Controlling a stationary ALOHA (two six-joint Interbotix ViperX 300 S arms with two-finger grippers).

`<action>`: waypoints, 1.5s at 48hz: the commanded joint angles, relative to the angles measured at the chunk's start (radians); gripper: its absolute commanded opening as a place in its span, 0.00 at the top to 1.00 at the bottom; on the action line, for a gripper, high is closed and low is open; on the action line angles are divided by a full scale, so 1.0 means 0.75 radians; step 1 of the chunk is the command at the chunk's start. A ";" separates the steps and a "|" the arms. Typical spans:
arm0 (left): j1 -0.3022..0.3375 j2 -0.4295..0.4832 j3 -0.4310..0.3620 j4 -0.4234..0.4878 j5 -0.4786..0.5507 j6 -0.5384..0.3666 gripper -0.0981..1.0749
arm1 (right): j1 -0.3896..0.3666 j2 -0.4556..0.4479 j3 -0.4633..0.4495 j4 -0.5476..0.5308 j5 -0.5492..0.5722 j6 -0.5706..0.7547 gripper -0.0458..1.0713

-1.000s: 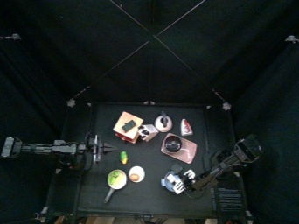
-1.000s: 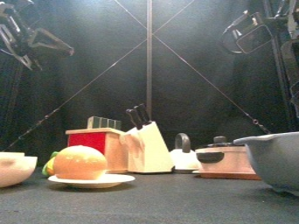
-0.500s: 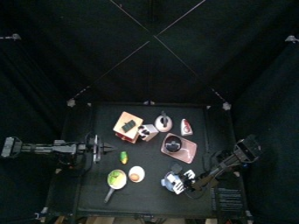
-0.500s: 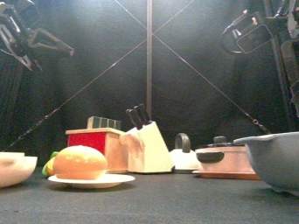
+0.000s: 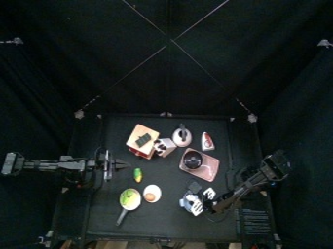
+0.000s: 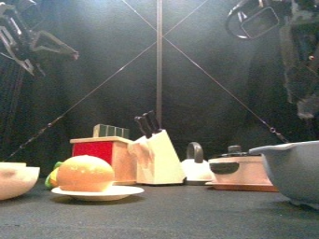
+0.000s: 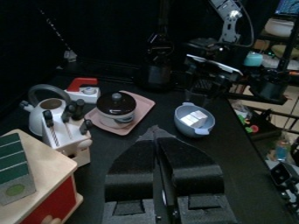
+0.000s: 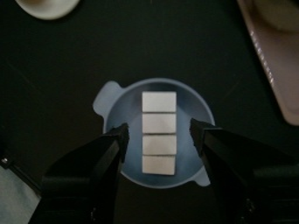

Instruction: Grab white sushi roll

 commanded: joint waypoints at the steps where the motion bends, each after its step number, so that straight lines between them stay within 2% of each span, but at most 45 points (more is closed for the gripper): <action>1: 0.000 0.002 -0.018 -0.002 -0.004 0.002 0.60 | -0.016 -0.047 -0.025 -0.018 0.002 0.004 0.15; 23: 0.004 0.002 -0.014 0.000 -0.006 0.002 0.60 | -0.108 -0.104 -0.029 -0.022 0.002 0.004 0.15; 30: 0.004 0.002 -0.014 0.000 -0.004 0.002 0.60 | -0.098 -0.108 0.000 0.002 -0.035 0.006 0.15; 46: 0.004 0.002 -0.012 0.000 -0.004 0.002 0.60 | -0.086 -0.018 0.125 0.149 -0.288 0.000 0.15; 72: 0.006 0.002 -0.008 0.000 -0.006 0.004 0.60 | -0.070 0.119 0.137 0.217 -0.313 -0.002 0.15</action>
